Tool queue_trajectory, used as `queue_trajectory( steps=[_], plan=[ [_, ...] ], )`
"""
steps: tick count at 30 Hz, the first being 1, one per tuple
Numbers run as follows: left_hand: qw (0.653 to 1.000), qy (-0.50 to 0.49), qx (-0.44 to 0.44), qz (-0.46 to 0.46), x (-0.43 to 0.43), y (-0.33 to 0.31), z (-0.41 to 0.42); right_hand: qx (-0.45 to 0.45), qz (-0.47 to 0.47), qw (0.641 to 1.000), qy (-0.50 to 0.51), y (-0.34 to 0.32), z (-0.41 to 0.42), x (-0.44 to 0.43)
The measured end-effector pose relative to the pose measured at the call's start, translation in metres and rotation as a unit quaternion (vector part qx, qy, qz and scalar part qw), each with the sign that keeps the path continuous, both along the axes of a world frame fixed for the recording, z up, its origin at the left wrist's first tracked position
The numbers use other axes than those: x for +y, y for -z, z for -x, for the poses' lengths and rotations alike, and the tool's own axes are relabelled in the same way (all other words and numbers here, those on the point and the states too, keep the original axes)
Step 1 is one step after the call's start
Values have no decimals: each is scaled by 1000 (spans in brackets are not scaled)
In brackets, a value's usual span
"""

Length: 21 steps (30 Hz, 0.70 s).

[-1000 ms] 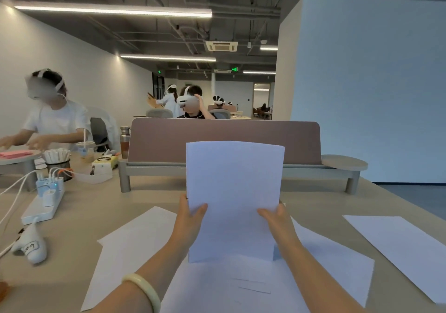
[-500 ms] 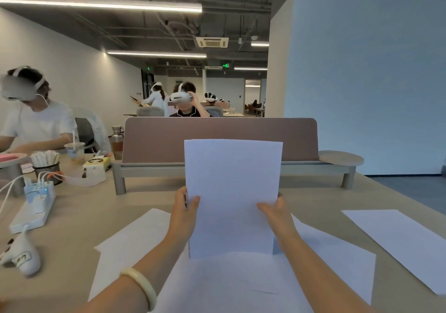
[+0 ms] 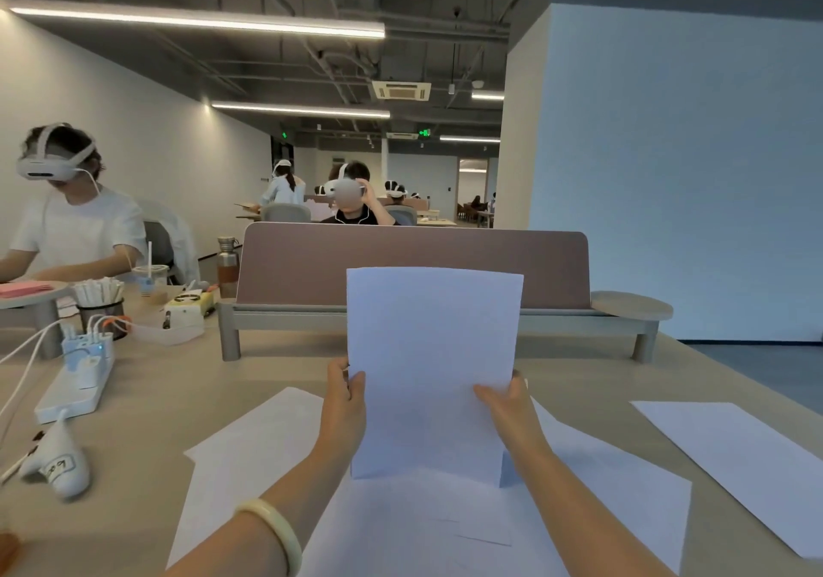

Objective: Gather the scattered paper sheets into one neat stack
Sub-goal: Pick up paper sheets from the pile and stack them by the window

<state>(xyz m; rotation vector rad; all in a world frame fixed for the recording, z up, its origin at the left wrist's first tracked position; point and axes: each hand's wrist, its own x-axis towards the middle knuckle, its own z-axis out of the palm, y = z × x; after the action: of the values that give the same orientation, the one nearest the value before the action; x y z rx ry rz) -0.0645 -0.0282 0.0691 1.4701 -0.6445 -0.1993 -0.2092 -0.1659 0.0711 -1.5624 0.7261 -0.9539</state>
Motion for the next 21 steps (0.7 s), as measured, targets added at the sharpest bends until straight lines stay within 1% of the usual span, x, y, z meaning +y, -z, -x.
queue_trajectory(
  steps=[6,11,14,17,21],
  plan=[
    [999,-46,-17,6,-2,-2,-1,7,19,1000,9,0,-2,0],
    [997,-61,-35,21,-5,-5,-1,20,31,999,19,-4,1,-2],
    [998,-51,-29,1,-6,1,1,27,32,999,17,2,0,-1],
    [998,-45,-25,-31,-7,8,7,55,19,998,15,14,-1,2],
    [998,-53,-30,-25,-9,2,9,33,0,999,10,11,-2,1]
  ],
)
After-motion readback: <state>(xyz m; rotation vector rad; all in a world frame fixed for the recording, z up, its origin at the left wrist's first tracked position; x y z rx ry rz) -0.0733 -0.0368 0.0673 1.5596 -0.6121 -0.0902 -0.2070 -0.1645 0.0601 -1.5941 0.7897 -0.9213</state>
